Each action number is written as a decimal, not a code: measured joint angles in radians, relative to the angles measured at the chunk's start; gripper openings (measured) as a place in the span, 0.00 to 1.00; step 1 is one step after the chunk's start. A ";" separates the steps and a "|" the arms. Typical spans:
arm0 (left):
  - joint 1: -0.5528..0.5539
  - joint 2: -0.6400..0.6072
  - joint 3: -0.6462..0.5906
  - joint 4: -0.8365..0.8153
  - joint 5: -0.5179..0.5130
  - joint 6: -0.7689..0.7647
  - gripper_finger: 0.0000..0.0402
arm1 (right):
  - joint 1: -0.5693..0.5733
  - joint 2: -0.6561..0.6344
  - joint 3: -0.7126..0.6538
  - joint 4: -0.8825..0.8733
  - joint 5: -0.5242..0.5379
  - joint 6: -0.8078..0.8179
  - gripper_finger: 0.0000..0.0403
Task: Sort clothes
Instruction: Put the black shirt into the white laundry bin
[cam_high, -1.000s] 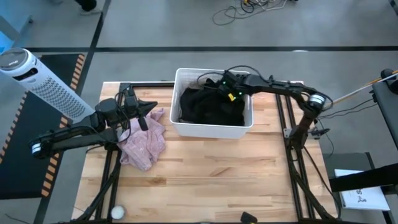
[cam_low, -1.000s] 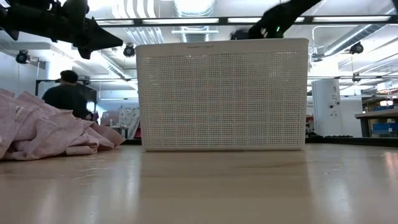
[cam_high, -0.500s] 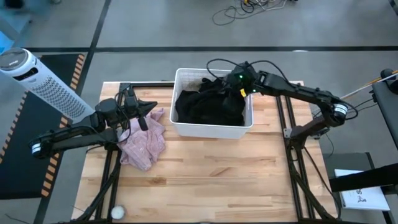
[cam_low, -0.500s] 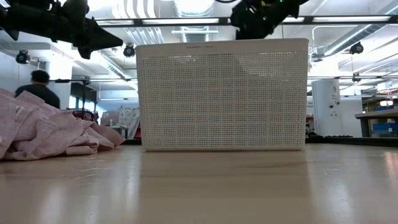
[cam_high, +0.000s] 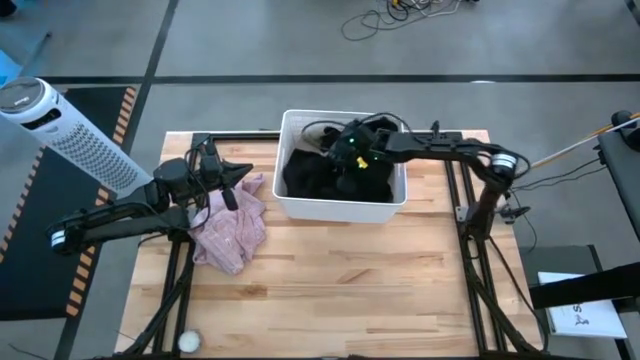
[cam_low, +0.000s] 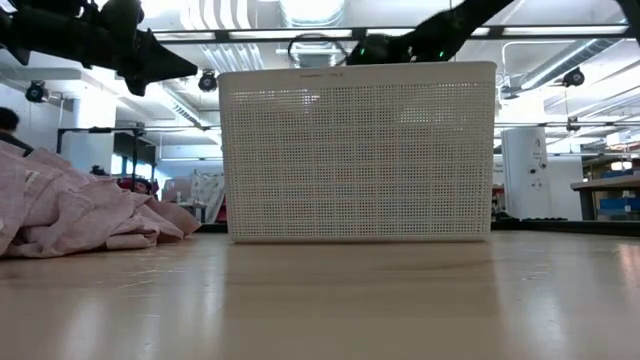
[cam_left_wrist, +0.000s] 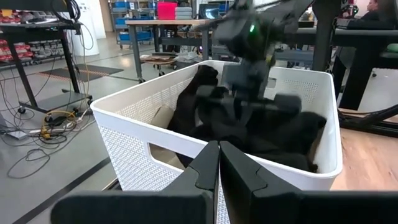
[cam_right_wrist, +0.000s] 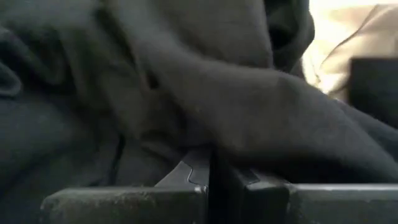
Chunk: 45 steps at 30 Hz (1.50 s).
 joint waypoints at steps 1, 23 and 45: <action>0.000 0.000 0.000 0.000 0.000 0.001 0.00 | -0.001 0.022 0.000 0.005 -0.004 0.000 0.00; 0.000 0.001 0.000 -0.005 0.000 0.008 0.00 | 0.021 -0.076 0.005 -0.046 0.004 -0.033 0.00; 0.000 0.000 0.000 0.004 0.000 0.008 0.00 | -0.072 -0.086 -0.007 -0.260 0.485 0.115 0.00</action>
